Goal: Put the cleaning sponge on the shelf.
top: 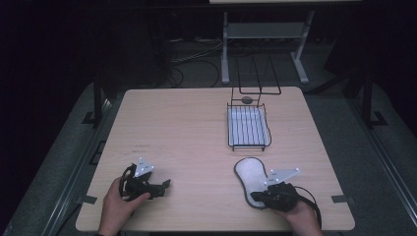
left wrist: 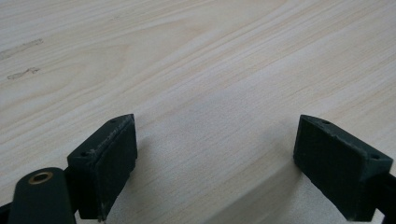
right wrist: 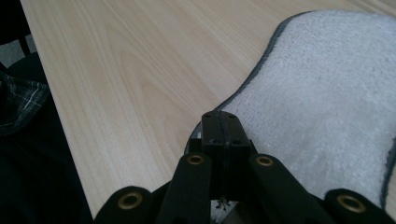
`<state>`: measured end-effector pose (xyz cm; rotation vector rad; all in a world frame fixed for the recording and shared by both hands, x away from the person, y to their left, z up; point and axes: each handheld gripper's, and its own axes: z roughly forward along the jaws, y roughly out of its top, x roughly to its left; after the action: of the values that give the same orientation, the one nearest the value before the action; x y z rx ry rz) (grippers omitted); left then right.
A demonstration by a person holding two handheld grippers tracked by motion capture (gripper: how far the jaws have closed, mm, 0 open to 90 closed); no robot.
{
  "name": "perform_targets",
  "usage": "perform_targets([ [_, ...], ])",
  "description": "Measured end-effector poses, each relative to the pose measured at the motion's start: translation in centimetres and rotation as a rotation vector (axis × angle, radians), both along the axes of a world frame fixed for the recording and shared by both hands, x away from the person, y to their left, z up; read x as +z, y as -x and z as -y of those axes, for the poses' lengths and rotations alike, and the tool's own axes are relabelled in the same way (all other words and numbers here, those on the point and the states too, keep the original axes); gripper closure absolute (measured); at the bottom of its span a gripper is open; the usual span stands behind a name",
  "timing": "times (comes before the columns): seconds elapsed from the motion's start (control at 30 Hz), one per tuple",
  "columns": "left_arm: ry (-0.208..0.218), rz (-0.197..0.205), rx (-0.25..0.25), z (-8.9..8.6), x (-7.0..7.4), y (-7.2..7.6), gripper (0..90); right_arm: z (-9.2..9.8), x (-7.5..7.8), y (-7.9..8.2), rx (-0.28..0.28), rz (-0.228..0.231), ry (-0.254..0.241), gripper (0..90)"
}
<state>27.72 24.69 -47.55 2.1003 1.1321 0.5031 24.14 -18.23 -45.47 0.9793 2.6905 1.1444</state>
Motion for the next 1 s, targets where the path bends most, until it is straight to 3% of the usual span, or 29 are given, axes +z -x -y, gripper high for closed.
perform_targets([
  [1.0,-0.002,0.001,-0.001,0.0,0.0,0.0,12.8,6.1,-0.2,0.2,-0.144,-0.014,-0.007,89.9],
])
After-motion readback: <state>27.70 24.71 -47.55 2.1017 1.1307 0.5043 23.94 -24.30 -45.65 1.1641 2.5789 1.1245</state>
